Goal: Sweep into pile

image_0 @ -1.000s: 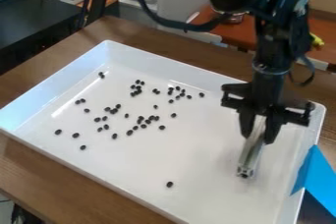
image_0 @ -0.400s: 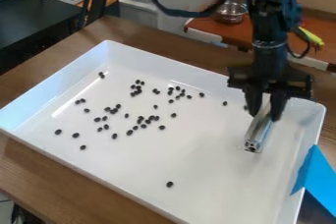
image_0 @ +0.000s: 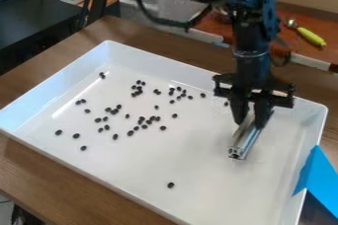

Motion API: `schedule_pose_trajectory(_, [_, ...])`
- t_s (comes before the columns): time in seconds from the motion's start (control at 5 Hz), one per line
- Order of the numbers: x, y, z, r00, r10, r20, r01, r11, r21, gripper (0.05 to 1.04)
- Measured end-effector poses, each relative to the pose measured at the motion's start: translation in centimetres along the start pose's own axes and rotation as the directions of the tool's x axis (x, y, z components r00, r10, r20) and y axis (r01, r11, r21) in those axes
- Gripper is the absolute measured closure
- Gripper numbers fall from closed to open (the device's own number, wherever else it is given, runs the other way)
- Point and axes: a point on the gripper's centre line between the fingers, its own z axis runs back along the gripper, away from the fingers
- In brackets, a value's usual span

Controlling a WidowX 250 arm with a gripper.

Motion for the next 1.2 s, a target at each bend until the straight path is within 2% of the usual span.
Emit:
schedule_pose_trajectory(0.4, [0.0, 1.1, 0.1, 1.0, 0.017, -0.014, -0.017, 1.0, -0.017, 0.749])
schedule_pose_trajectory(0.8, [0.4, 3.6, 0.2, 0.999, 0.049, -0.005, -0.049, 0.998, -0.038, 0.749])
schedule_pose_trajectory(1.0, [-0.9, 5.6, 0.4, 0.998, 0.053, 0.02, -0.052, 0.998, -0.047, 0.749])
schedule_pose_trajectory(1.2, [-1.5, 7.4, 0.6, 0.995, 0.056, 0.083, -0.053, 0.998, -0.046, 0.749])
